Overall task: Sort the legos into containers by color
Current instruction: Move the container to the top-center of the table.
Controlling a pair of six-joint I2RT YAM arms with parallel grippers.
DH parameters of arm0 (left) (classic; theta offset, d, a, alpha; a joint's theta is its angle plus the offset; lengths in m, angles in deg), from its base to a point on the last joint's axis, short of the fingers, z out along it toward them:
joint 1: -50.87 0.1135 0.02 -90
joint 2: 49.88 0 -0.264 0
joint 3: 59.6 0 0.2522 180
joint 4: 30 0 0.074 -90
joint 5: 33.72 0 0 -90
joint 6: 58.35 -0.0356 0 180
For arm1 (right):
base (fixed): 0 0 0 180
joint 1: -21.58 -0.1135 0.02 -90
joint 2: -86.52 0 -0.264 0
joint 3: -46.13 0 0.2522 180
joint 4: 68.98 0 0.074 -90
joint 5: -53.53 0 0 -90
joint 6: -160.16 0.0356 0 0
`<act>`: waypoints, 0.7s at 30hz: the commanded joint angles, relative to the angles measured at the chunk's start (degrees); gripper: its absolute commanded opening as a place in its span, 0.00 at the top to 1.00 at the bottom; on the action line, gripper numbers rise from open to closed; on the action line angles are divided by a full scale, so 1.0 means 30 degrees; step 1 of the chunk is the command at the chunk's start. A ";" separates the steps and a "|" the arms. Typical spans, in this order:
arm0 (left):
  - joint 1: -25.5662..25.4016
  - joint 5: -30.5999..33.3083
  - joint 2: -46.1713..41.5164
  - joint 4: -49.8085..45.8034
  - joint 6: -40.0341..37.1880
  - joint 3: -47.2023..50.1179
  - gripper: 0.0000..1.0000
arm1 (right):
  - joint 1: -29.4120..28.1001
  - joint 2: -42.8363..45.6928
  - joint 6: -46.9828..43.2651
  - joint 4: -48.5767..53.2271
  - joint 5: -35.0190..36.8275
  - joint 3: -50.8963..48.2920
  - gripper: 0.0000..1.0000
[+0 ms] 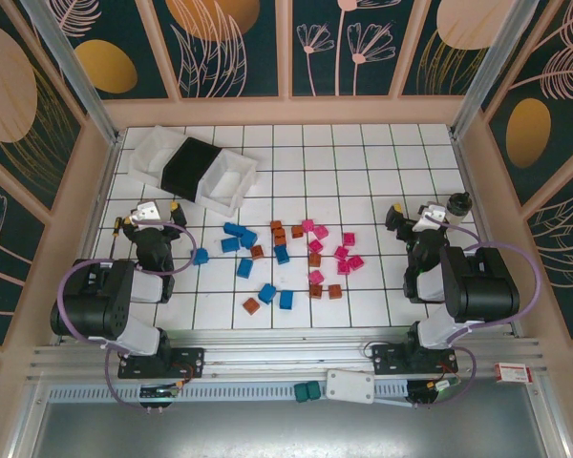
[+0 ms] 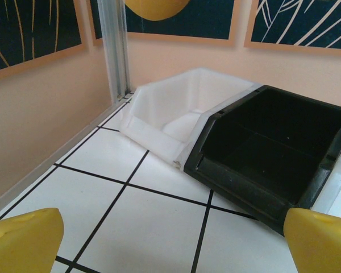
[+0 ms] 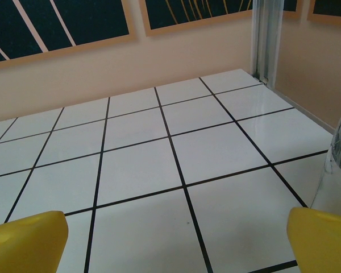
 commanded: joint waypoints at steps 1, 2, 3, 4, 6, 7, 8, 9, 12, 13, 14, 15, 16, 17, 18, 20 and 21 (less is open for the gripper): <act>0.0028 0.0061 -0.1843 -0.3561 0.0305 -0.1558 0.01 | 0.0081 0.0582 -0.0159 -0.0684 0.0168 -0.0026 0.01; 0.0021 0.0606 -0.2230 -0.5023 0.0585 -0.2185 0.01 | 0.0057 0.0804 -0.0144 -0.0418 0.0245 -0.0009 0.01; 0.0023 0.0892 -0.2583 -0.5932 0.0727 -0.2631 0.01 | 0.0059 0.1090 -0.0130 -0.0067 0.0288 0.0075 0.01; 0.0024 0.0905 -0.2945 -0.6346 0.0789 -0.2732 0.01 | 0.0036 0.1395 -0.0101 0.0491 0.0529 0.0239 0.01; 0.0021 0.1104 -0.3828 -0.6559 0.1278 -0.2560 0.01 | 0.0024 0.2127 0.0000 0.1939 0.0937 0.0645 0.01; 0.0022 0.1219 -0.4362 -0.6488 0.1660 -0.2345 0.01 | 0.0050 0.2678 0.0005 0.2981 0.1043 0.1001 0.01; 0.0021 0.1249 -0.4773 -0.6379 0.2027 -0.2151 0.01 | 0.0006 0.3022 -0.0012 0.3711 0.1174 0.1251 0.01; 0.0036 0.1220 -0.5217 -0.6156 0.2313 -0.1942 0.01 | -0.0073 0.3519 0.0032 0.4744 0.1485 0.1627 0.01; 0.0021 0.1309 -0.6056 -0.5444 0.3176 -0.1737 0.01 | -0.0399 0.4535 0.0453 0.6616 0.2958 0.2466 0.01; 0.0032 0.1733 -0.6192 -0.5530 0.3825 -0.1880 0.01 | -0.0492 0.4821 0.0792 0.7105 0.3566 0.2739 0.01; 0.0032 0.2565 -0.6329 -0.6017 0.5038 -0.2239 0.01 | -0.0875 0.5036 0.1051 0.7770 0.4697 0.3204 0.01; 0.0032 0.3394 -0.6414 -0.7005 0.6458 -0.2724 0.01 | -0.1319 0.5074 0.1304 0.8768 0.6454 0.3837 0.01; 0.0032 0.4416 -0.6519 -0.8651 0.8267 -0.3445 0.01 | -0.1686 0.4942 0.1637 0.9384 0.7742 0.4416 0.01; 0.0028 0.5867 -0.6715 -1.2596 1.2297 -0.4637 0.01 | -0.1894 0.4735 0.2404 1.0330 0.8684 0.5214 0.01; 0.0036 0.6931 -0.6772 -1.7258 1.6345 -0.6115 0.01 | -0.1881 0.4602 0.3588 1.1423 0.8567 0.5943 0.01; 0.0050 0.5808 -0.6839 -1.8052 1.5687 -0.6965 0.01 | -0.1542 0.4613 0.6639 1.3154 0.6873 0.6702 0.01; 0.0050 0.4781 -0.6939 -1.7563 1.5123 -0.6984 0.01 | -0.1238 0.4782 0.9040 1.4640 0.5732 0.6988 0.01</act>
